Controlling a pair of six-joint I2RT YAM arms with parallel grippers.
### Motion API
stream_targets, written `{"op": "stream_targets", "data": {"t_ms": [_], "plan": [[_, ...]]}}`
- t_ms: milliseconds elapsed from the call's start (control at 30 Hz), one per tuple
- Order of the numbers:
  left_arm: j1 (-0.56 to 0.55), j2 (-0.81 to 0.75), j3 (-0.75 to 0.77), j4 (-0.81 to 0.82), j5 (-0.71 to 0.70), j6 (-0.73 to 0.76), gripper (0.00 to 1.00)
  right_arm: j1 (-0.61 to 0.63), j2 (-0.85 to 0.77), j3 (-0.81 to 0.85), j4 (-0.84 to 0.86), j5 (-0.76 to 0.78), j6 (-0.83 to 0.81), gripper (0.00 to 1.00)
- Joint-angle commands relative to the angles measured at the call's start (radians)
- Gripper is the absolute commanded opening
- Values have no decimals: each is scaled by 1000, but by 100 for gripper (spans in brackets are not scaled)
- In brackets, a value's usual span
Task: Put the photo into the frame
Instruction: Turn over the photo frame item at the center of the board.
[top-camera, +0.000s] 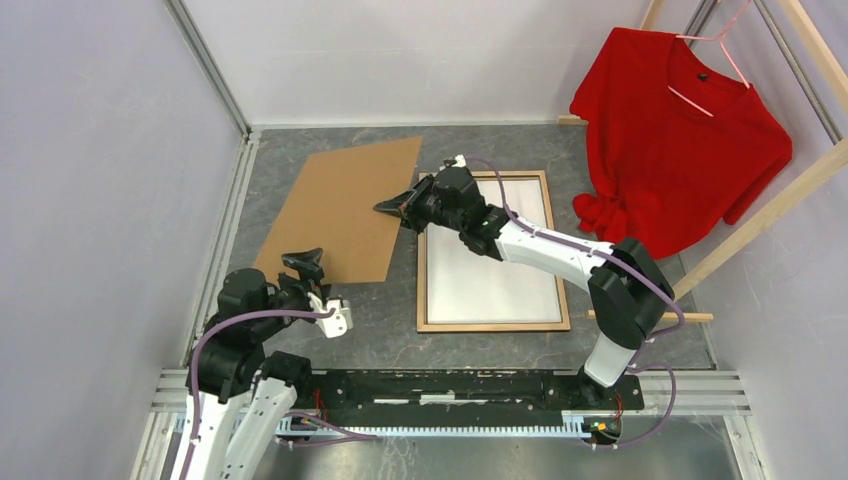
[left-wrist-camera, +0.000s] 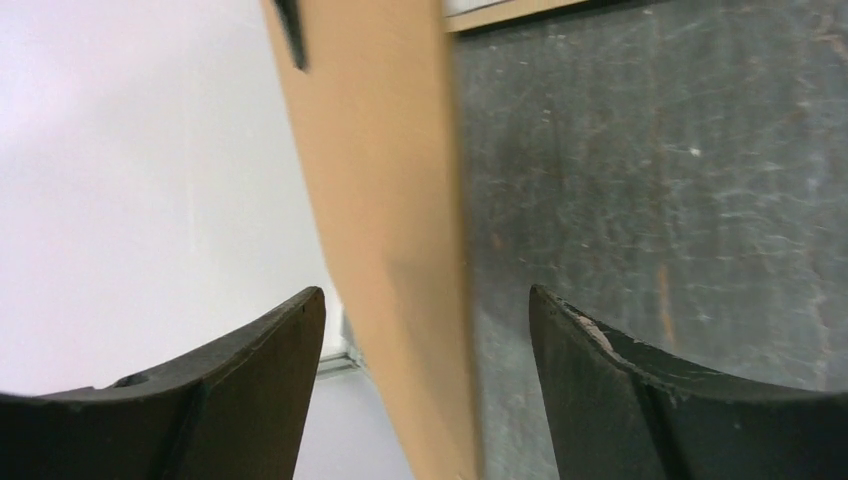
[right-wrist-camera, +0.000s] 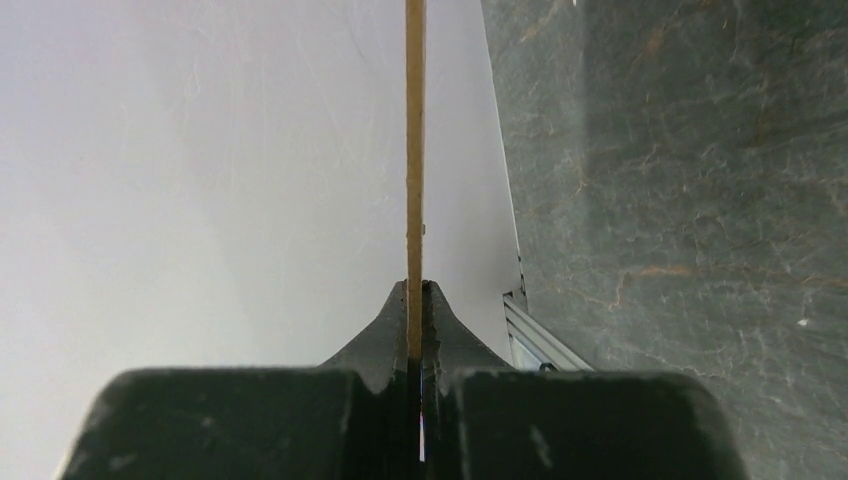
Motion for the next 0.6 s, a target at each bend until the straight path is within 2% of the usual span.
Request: {"op": "stream_targets", "data": {"t_ms": [0,67,133,267,300,367,400,467,533,567], "plan": [[1,-1,-16,231,23,59,79,34,-14,52,121,35,50,0],[1,14,-10,234,8,58,75,41,-20,35,131,47,64,0],[1,26,1,209,0,64,67,49,-20,35,140,51,69,0],[0,35,14,197,-5,74,29,60,-17,55,122,40,38,2],[0,31,15,211,-10,70,20,58,-18,53,122,27,17,10],[0,24,13,254,-22,47,5,42,-28,34,128,-8,-45,32],[0,22,15,273,-26,35,2,27,-38,19,140,-36,-99,45],[0,23,21,291,-34,23,2,-13,-64,-10,152,-104,-226,63],[0,27,35,298,-38,13,2,-77,-91,-16,101,-188,-404,79],[0,33,46,296,-42,11,2,-117,-96,-12,104,-283,-520,84]]}}
